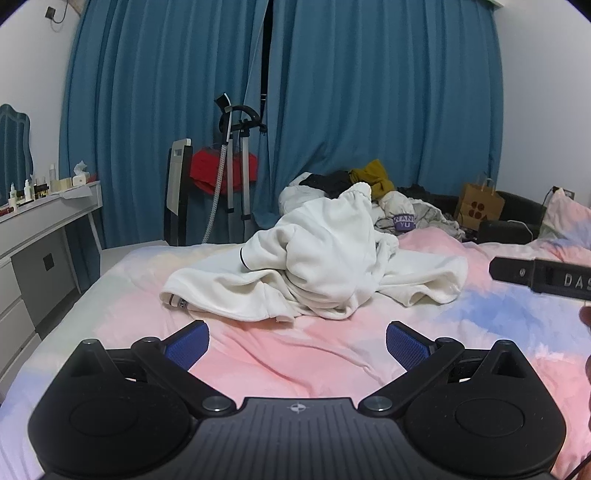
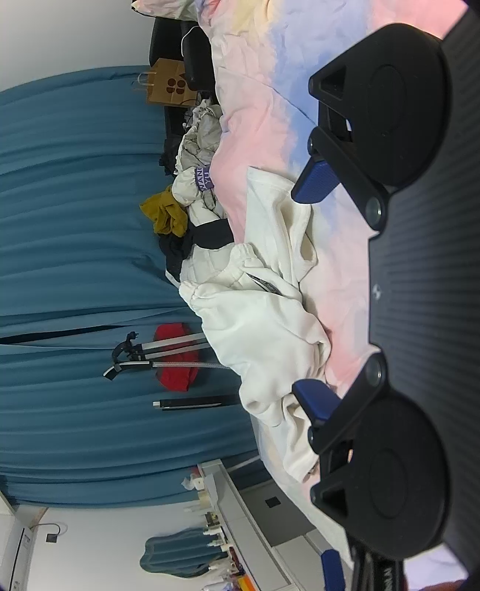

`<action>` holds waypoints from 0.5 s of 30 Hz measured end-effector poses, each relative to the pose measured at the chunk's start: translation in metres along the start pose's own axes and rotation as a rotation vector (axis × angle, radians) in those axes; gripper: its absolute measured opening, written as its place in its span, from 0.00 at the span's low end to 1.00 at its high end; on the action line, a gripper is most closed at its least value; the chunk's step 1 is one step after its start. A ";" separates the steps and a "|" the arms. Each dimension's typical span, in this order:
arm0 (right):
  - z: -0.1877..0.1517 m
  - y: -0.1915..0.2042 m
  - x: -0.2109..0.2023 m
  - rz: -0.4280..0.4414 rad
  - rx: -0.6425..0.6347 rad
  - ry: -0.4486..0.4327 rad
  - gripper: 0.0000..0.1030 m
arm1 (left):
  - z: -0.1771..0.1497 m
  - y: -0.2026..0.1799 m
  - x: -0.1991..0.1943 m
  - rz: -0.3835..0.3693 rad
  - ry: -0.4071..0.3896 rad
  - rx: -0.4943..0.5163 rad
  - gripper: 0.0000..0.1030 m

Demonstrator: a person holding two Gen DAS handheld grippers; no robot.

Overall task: Fold clothes
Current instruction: 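Move both grippers toward the white garment on the bed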

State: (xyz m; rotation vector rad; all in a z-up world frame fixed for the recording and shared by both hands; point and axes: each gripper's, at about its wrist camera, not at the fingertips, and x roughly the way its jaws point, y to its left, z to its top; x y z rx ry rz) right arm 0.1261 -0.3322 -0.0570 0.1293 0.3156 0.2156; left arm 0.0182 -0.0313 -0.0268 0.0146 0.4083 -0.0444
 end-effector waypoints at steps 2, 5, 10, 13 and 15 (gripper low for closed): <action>0.001 -0.001 -0.001 0.000 0.004 -0.004 1.00 | -0.002 -0.001 0.002 0.002 0.002 0.006 1.00; 0.001 -0.003 -0.001 -0.006 0.013 0.000 1.00 | -0.005 -0.004 0.005 0.000 0.007 0.016 1.00; 0.001 -0.007 -0.001 -0.030 0.025 -0.003 1.00 | -0.005 -0.018 0.018 -0.010 -0.002 0.073 0.98; 0.001 -0.013 -0.002 -0.063 0.035 -0.004 1.00 | 0.002 -0.035 0.038 -0.036 -0.003 0.120 0.97; 0.001 -0.018 -0.002 -0.086 0.045 -0.008 1.00 | 0.009 -0.048 0.058 -0.064 0.008 0.146 0.93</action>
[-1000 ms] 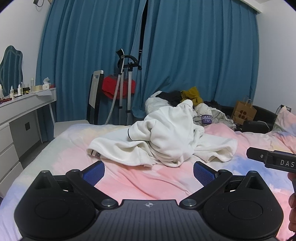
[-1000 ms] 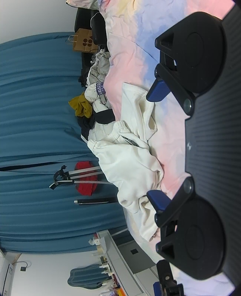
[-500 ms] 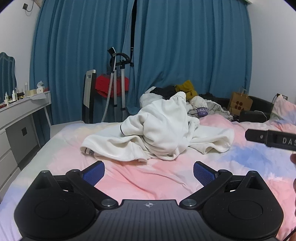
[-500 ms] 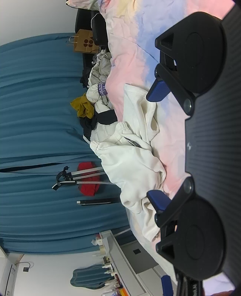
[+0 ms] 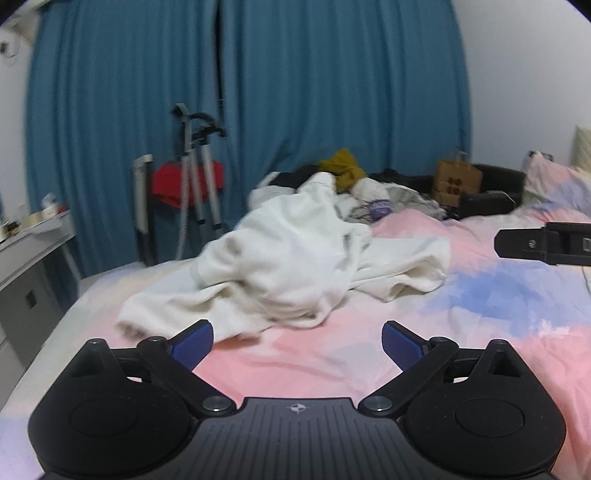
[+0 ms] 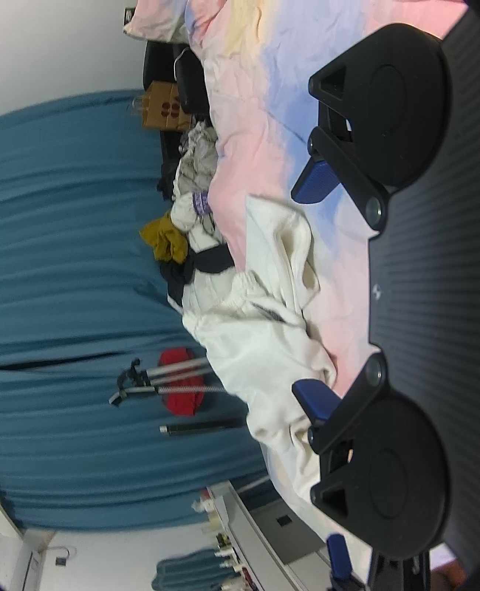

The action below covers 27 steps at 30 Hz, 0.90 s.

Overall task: Fold clothes
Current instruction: 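Move both grippers toward the white garment on the bed, then grasp the ribbed cuff of the white garment with the left gripper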

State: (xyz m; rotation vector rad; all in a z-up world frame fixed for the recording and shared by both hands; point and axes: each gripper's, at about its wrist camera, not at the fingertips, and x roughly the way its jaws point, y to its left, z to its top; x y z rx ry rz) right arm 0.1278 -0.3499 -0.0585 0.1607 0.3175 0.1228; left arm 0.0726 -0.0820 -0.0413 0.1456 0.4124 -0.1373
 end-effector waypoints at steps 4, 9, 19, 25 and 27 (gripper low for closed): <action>0.004 -0.016 0.003 -0.050 0.037 -0.003 1.00 | 0.024 -0.028 0.052 -0.030 0.007 0.051 0.92; 0.000 -0.041 0.018 -0.067 0.095 0.027 1.00 | 0.055 -0.070 0.138 -0.051 -0.006 0.138 0.90; -0.014 -0.083 0.065 -0.100 0.162 0.062 1.00 | 0.088 -0.119 0.344 0.056 0.064 0.256 0.77; -0.026 -0.100 0.100 -0.088 0.198 0.092 1.00 | 0.087 -0.130 0.423 0.143 0.106 0.360 0.60; -0.029 -0.097 0.107 -0.079 0.177 0.101 1.00 | 0.091 -0.128 0.421 0.134 0.097 0.346 0.31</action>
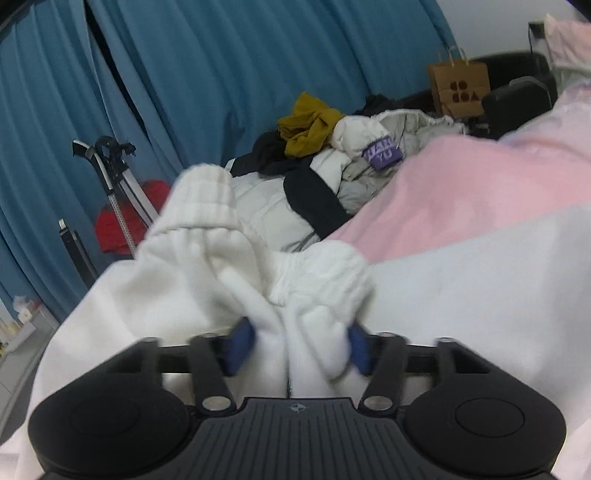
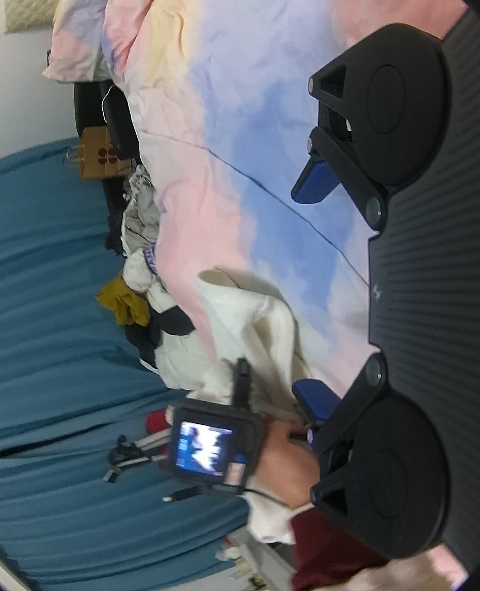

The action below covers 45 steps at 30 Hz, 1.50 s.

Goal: Fold clothes

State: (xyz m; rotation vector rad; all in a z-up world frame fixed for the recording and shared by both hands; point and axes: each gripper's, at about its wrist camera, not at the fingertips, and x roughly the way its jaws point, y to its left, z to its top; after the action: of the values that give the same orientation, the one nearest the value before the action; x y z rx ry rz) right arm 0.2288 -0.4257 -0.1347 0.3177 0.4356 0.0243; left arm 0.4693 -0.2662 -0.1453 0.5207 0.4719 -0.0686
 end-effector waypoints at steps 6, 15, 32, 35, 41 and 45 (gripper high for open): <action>0.000 0.004 -0.003 0.018 -0.015 -0.030 1.00 | 0.007 0.025 -0.065 -0.061 -0.093 -0.059 0.21; 0.014 -0.002 -0.036 0.063 0.072 -0.082 1.00 | -0.046 0.094 -0.261 -0.247 -0.242 -0.122 0.22; -0.002 0.020 -0.032 0.119 0.039 0.248 1.00 | -0.243 0.163 -0.353 -0.363 0.156 -0.157 0.28; -0.013 0.025 -0.022 0.096 -0.031 0.320 1.00 | -0.249 0.166 -0.366 -0.375 0.157 -0.169 0.39; -0.025 0.045 -0.010 0.088 -0.198 0.386 1.00 | -0.255 0.168 -0.401 -0.391 0.076 -0.290 0.71; -0.035 0.067 -0.003 0.079 -0.332 0.400 1.00 | -0.250 0.159 -0.403 -0.383 0.049 -0.296 0.73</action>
State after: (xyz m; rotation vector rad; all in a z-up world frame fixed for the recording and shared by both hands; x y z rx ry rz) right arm 0.2143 -0.3518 -0.1432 -0.0011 0.8041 0.2376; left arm 0.0350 -0.0268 -0.0804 0.1364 0.6141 -0.3486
